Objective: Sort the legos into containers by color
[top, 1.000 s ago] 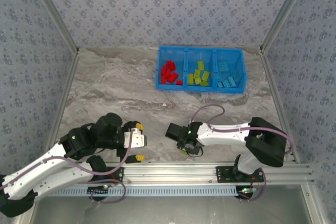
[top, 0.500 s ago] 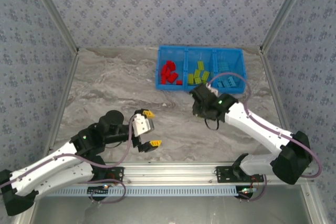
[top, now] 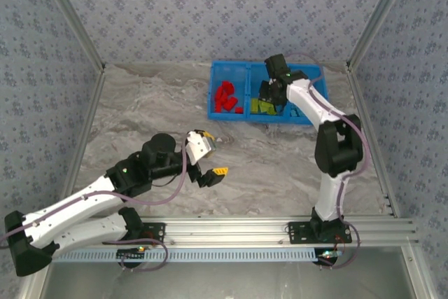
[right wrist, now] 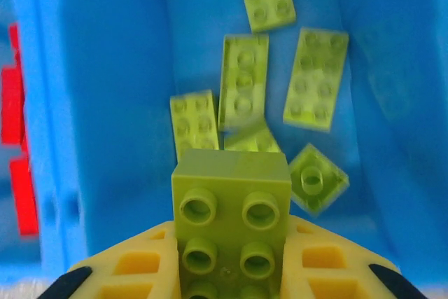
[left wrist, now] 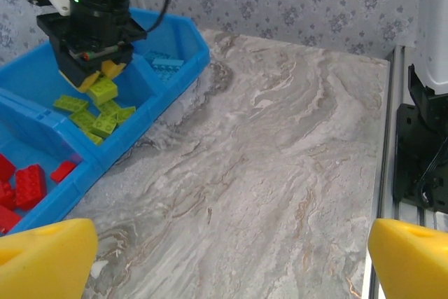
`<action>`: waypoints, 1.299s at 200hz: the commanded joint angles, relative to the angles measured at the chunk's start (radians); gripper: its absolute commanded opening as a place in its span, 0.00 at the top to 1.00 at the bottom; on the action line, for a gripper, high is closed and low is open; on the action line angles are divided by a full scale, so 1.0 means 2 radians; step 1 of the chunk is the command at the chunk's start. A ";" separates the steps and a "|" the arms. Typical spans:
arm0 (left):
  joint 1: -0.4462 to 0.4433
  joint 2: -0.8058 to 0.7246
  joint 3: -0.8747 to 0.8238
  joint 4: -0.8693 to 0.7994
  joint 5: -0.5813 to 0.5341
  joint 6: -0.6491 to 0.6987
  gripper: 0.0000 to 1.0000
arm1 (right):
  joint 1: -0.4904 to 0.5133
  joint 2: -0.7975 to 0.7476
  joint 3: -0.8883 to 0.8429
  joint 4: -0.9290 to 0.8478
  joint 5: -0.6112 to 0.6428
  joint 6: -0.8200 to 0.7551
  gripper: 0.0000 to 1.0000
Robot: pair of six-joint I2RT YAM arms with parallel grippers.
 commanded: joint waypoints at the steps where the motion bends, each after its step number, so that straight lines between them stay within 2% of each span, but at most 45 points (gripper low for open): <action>1: -0.003 -0.007 0.005 -0.010 -0.022 -0.018 0.01 | -0.009 0.054 0.093 -0.021 -0.022 -0.025 0.66; 20: -0.003 -0.013 0.000 -0.021 -0.070 -0.037 0.01 | -0.013 0.106 0.164 -0.056 -0.027 -0.023 0.52; 36: -0.003 -0.010 0.002 -0.048 -0.133 -0.067 0.01 | -0.014 0.128 0.211 -0.079 -0.023 -0.021 0.47; 61: 0.000 -0.008 0.004 -0.080 -0.201 -0.105 0.01 | -0.016 0.120 0.232 -0.100 -0.019 -0.025 0.45; 81: 0.011 -0.016 -0.010 -0.075 -0.233 -0.112 0.01 | -0.017 0.083 0.209 -0.108 -0.017 -0.035 0.44; 94: 0.026 -0.024 -0.021 -0.064 -0.246 -0.115 0.01 | -0.016 0.034 0.167 -0.097 -0.009 -0.042 0.44; 119: 0.087 -0.039 -0.055 -0.041 -0.264 -0.118 0.01 | -0.016 -0.090 0.033 -0.049 0.016 -0.058 0.40; 151: 0.167 -0.059 -0.102 0.003 -0.293 -0.097 0.01 | -0.017 -0.254 -0.142 -0.007 0.088 -0.090 0.32; 189: 0.257 -0.063 -0.143 0.058 -0.285 -0.082 0.01 | -0.031 -0.407 -0.352 0.081 0.149 -0.122 0.21; 216: 0.302 -0.055 -0.169 0.092 -0.295 -0.069 0.01 | -0.053 -0.447 -0.470 0.190 0.186 -0.159 0.21; 238: 0.333 -0.042 -0.212 0.171 -0.291 -0.061 0.01 | -0.075 -0.428 -0.548 0.320 0.209 -0.197 0.19; 260: 0.349 -0.001 -0.247 0.255 -0.288 -0.035 0.01 | -0.100 -0.395 -0.608 0.455 0.194 -0.224 0.16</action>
